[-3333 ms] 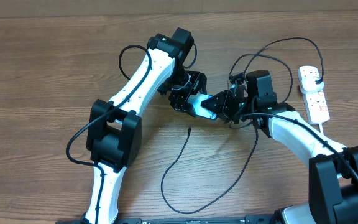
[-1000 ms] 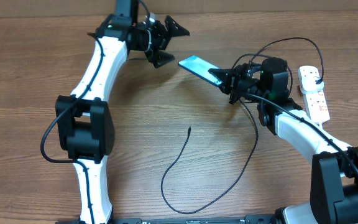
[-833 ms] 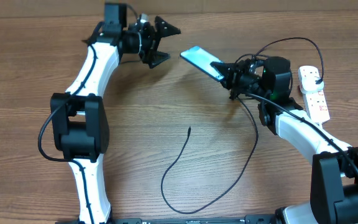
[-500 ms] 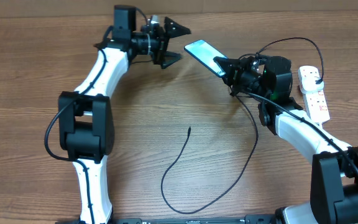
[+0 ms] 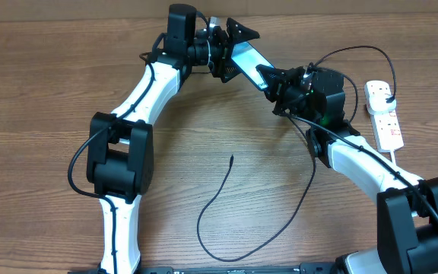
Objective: Plug charger to phone and switch on socket
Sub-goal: 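Move the left gripper to the phone's top end and close on it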
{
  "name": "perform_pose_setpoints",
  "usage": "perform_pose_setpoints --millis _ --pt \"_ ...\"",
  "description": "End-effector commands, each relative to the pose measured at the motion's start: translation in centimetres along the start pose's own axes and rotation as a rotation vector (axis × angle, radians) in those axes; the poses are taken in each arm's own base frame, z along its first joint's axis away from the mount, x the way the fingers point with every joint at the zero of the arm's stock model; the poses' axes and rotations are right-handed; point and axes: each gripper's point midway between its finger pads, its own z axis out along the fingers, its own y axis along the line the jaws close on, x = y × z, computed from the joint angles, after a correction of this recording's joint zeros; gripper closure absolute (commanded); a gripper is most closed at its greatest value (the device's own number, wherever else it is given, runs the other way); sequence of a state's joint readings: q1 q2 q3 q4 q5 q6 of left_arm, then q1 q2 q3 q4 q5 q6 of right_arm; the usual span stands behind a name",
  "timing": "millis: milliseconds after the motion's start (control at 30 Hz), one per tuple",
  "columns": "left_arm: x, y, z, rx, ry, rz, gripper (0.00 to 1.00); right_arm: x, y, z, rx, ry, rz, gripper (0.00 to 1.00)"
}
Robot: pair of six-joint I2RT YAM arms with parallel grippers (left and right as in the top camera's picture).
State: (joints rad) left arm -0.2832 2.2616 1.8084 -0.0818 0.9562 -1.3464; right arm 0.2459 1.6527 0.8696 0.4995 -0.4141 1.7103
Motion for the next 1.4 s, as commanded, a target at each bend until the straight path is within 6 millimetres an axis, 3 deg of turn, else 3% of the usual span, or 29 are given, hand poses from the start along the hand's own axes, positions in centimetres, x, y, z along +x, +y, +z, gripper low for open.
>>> perform_pose_setpoints --millis 0,633,733,867,933,1167,1300,1367 --pt "0.0 -0.1 0.7 -0.009 -0.036 -0.034 0.0 0.0 1.6 0.0 -0.043 -0.013 0.106 0.96" --pt "0.2 -0.1 1.2 -0.013 -0.043 -0.079 0.01 0.2 1.5 0.2 -0.045 -0.017 0.098 0.96" --pt "0.2 -0.1 1.2 -0.014 -0.044 -0.079 0.08 0.6 1.4 0.3 -0.041 -0.009 0.097 0.96" --pt "0.2 -0.1 1.2 -0.014 -0.043 -0.079 0.3 0.7 1.4 0.3 -0.04 -0.007 0.096 0.96" --pt "0.3 -0.1 1.2 -0.014 -0.042 -0.079 0.36 0.7 1.4 0.3 -0.04 -0.007 0.093 0.96" --pt "0.5 -0.1 1.5 -0.016 -0.038 -0.076 0.41 0.8 1.3 0.3 -0.036 -0.004 0.067 0.96" --pt "0.5 -0.1 1.5 -0.016 -0.037 -0.069 0.61 1.0 1.0 0.4 -0.025 0.008 0.044 0.96" --pt "0.5 -0.1 1.5 -0.016 -0.037 -0.07 0.64 1.2 1.0 0.4 -0.024 0.013 0.043 0.96"
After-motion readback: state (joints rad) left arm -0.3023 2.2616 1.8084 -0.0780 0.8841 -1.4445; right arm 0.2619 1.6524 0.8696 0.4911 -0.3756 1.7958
